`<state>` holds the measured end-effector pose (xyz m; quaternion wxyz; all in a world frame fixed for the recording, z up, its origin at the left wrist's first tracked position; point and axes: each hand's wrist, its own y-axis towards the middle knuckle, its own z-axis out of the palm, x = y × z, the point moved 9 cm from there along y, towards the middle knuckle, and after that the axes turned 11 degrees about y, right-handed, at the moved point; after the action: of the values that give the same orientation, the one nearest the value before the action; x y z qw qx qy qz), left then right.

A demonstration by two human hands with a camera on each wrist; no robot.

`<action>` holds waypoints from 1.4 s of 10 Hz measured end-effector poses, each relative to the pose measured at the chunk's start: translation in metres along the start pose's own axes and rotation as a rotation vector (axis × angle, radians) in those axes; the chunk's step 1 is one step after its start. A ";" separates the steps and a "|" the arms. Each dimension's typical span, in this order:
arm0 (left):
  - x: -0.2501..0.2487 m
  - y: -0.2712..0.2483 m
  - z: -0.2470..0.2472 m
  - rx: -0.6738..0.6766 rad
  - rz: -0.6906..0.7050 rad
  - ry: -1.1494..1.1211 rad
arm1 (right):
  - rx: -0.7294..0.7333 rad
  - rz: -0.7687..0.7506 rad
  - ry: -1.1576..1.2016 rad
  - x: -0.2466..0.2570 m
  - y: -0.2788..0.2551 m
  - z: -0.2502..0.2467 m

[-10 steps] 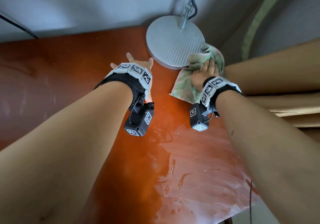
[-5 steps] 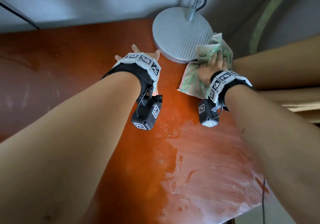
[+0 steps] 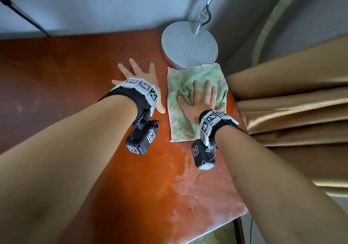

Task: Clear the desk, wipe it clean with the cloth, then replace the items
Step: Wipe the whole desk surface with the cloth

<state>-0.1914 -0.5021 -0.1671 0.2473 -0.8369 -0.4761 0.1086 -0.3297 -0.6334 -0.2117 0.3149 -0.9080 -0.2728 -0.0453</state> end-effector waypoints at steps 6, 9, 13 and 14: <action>0.018 -0.020 0.060 0.099 0.002 -0.001 | 0.056 -0.040 0.008 0.022 -0.050 0.041; 0.026 -0.030 0.055 -0.015 0.127 -0.011 | -0.039 -0.010 0.077 0.018 -0.053 0.049; 0.027 -0.051 0.081 0.076 0.066 0.026 | 0.093 -0.031 0.013 0.000 -0.084 0.052; 0.028 -0.062 0.088 0.044 0.095 0.013 | 0.112 -0.037 -0.011 -0.010 -0.106 0.067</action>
<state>-0.2598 -0.4245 -0.2085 0.2635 -0.8536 -0.4315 0.1254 -0.3996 -0.5287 -0.2090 0.3627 -0.8840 -0.2934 -0.0308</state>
